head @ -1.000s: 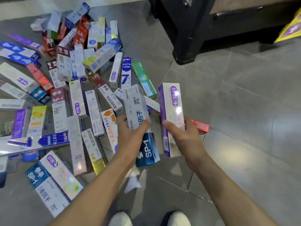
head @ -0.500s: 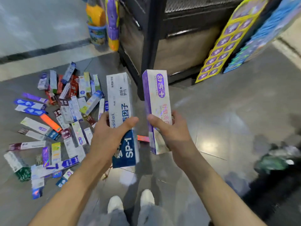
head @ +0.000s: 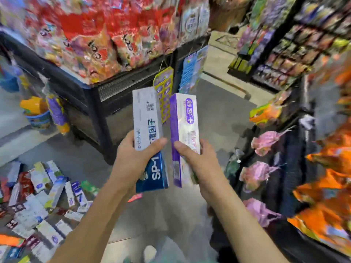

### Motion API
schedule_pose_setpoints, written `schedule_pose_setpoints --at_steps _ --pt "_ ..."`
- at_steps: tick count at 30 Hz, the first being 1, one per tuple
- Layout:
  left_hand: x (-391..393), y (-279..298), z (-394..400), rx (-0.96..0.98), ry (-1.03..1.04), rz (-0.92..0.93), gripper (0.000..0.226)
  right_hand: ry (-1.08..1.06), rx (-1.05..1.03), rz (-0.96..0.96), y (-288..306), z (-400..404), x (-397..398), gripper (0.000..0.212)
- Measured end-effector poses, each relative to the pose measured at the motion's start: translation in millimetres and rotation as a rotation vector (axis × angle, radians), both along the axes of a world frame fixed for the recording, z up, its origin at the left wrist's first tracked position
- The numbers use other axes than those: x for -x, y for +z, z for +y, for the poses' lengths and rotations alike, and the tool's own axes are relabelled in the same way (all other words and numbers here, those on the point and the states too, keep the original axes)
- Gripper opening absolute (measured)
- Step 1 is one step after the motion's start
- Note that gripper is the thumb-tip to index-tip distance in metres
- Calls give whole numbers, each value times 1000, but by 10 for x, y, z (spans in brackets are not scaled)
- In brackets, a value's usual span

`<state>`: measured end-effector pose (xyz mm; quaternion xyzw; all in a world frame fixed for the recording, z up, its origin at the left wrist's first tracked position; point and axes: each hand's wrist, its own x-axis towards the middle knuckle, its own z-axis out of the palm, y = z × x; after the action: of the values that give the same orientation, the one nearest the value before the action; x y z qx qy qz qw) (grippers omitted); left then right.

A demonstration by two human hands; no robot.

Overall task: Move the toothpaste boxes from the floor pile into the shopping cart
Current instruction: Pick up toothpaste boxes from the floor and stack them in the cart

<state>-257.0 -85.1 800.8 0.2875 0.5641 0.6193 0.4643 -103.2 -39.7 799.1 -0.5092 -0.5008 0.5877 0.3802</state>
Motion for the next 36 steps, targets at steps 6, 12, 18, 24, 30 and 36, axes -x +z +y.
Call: schedule_pose_setpoints --at_steps 6,12,18,24,30,36 --pt "-301 323 -158 -48 -356 94 47 -342 0 69 310 -737 -492 64" --pt "-907 423 -476 -69 -691 108 44 -670 -17 52 451 -1739 -1043 48" --pt "-1891 441 -1032 -117 -1045 105 33 -1062 -14 13 390 -2850 -1753 45" --pt "-2976 355 -1730 -153 -1271 140 51 -1329 -15 8 236 -3900 -2524 55" --pt "-4281 60 -2521 -145 -1461 212 54 -1470 -21 -48 82 -4990 -3450 74" --pt "-5436 -254 -3278 -199 -1598 346 52 -1585 26 -78 -58 -6031 -4353 60"
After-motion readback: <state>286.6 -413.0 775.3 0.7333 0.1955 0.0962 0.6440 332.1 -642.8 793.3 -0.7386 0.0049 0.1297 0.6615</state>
